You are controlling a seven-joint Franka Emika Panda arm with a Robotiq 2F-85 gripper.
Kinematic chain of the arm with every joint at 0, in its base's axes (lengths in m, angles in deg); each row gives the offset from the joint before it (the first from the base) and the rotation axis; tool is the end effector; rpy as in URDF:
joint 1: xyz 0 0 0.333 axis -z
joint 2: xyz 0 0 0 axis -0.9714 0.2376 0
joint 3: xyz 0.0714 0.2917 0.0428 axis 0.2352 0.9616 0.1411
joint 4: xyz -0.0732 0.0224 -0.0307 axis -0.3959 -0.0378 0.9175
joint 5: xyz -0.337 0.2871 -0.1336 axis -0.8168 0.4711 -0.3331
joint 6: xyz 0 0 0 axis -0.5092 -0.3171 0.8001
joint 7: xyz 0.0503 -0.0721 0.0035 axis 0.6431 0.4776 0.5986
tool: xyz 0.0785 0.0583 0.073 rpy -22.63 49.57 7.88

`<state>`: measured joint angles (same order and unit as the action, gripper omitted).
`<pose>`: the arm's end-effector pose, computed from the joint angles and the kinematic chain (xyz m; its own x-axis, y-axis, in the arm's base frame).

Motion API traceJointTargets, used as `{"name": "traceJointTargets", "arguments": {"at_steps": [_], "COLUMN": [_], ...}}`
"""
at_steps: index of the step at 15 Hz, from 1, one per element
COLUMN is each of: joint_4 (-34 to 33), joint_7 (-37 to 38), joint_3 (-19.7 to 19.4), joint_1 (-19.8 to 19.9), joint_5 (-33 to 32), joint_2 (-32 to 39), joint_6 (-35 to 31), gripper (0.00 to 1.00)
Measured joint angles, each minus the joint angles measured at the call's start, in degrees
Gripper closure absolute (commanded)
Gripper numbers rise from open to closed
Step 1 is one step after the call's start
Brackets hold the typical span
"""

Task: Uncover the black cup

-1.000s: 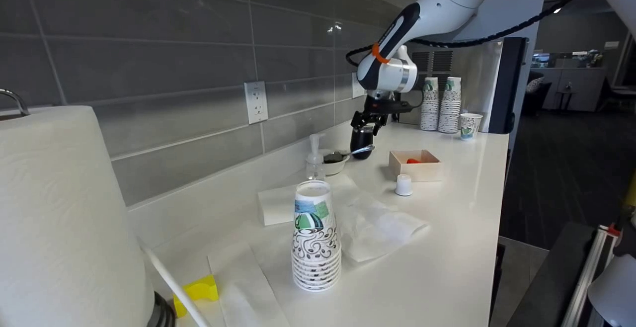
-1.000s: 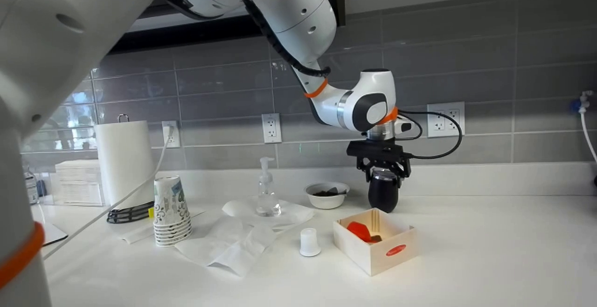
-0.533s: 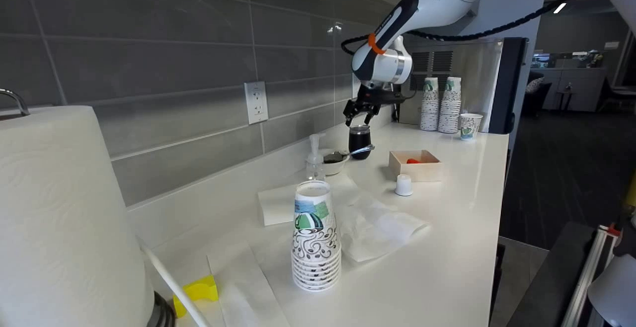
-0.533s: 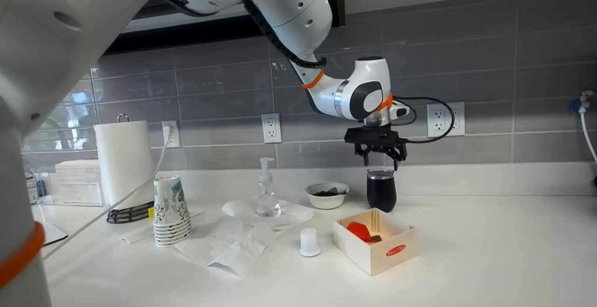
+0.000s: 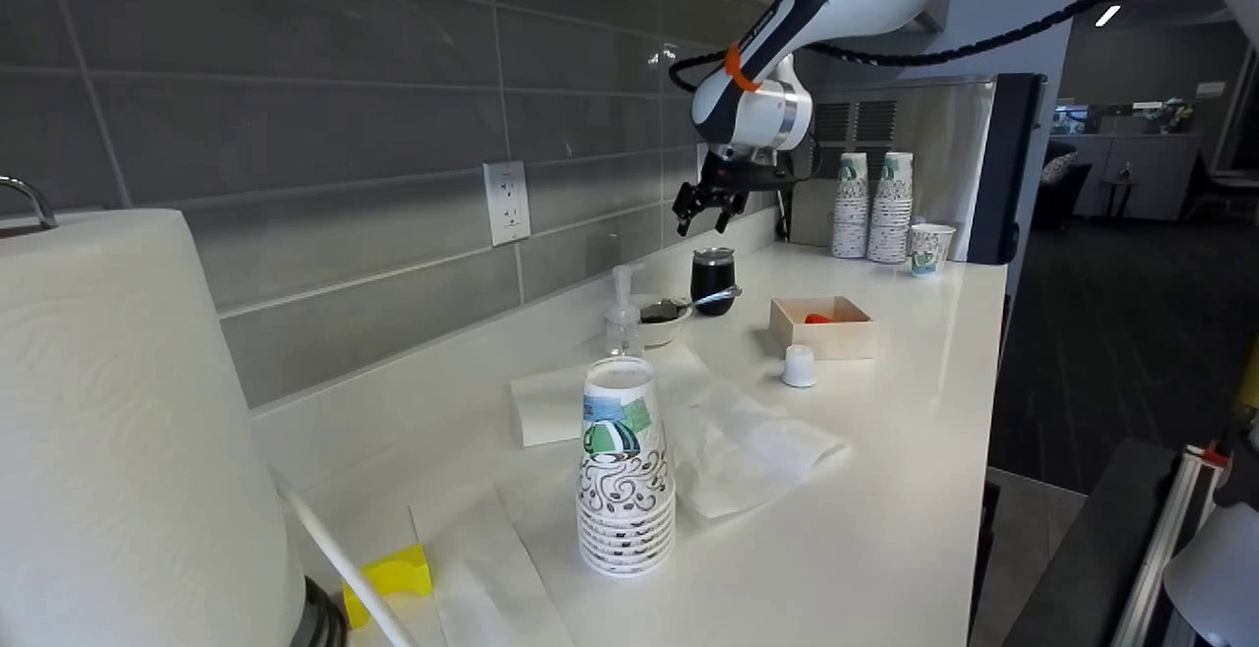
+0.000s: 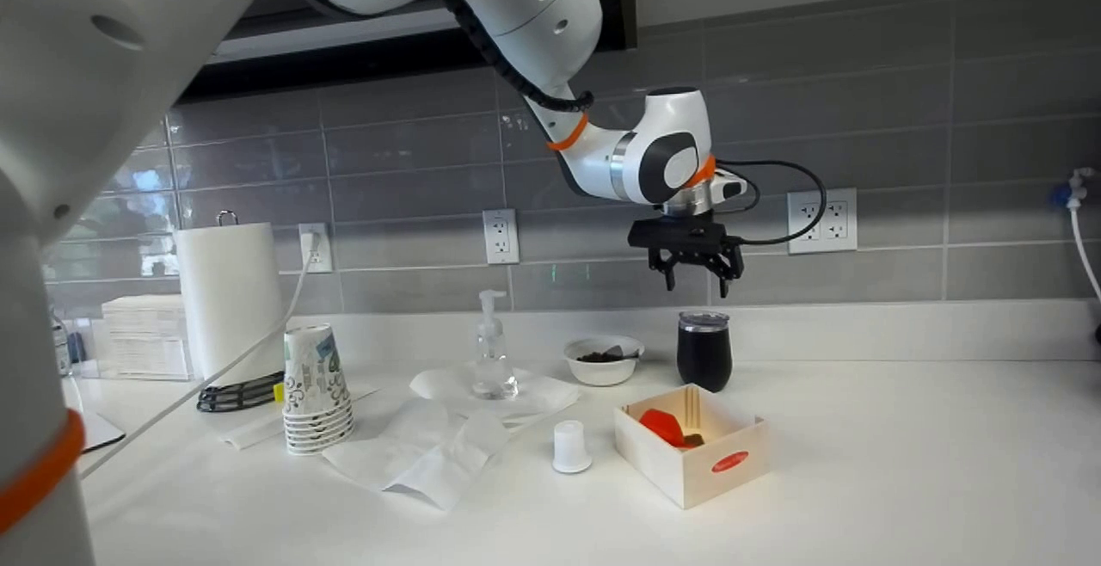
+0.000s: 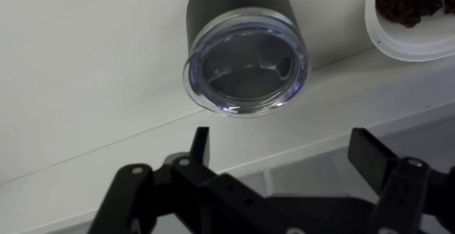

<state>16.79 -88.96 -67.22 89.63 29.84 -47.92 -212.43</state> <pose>0.7555 -0.1751 0.2445 0.8984 -0.1297 0.4196 -0.1162 -0.9916 -0.0576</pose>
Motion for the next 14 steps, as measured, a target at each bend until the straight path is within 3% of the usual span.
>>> {"name": "traceJointTargets", "arguments": {"at_steps": [14], "joint_4": [0.08], "joint_7": [2.92], "joint_3": [-0.36], "joint_1": [0.02], "joint_5": [0.00], "joint_2": [-0.04], "joint_6": [3.21], "gripper": [0.00]}}
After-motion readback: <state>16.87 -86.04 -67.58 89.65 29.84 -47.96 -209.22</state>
